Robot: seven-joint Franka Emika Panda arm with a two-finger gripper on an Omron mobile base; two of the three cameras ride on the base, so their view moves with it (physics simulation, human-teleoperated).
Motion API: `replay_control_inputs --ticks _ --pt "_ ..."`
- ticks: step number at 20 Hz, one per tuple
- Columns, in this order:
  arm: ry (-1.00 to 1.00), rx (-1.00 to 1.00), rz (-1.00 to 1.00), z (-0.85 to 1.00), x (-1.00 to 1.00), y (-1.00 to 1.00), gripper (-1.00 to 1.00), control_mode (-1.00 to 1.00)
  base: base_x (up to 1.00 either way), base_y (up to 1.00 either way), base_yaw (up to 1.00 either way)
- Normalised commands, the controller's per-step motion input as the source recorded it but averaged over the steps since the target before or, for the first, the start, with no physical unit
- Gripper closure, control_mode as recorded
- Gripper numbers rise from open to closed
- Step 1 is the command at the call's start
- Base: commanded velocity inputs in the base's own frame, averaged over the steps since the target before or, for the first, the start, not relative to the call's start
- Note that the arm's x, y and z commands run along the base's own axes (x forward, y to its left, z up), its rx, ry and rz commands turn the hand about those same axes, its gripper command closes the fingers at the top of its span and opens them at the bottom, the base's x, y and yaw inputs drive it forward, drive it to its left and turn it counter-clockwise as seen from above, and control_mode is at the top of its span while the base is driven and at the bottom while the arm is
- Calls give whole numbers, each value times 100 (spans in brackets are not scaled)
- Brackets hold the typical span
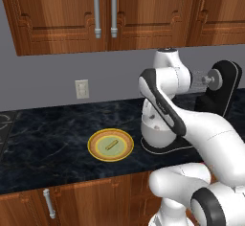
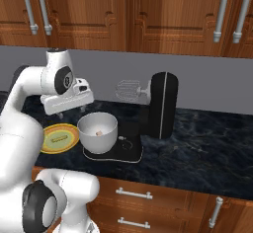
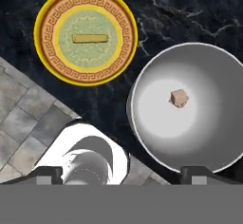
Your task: Add butter and sugar cubes to the stand mixer bowl and then turn on the stand mixer to begin making frosting.
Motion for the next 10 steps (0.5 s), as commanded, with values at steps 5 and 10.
replay_control_inputs --ticks 5,10 --pt "1 0 -49 3 -58 98 -100 -100 0 0 0" --pt "1 0 -52 -13 -14 81 -100 -100 0 0 0"
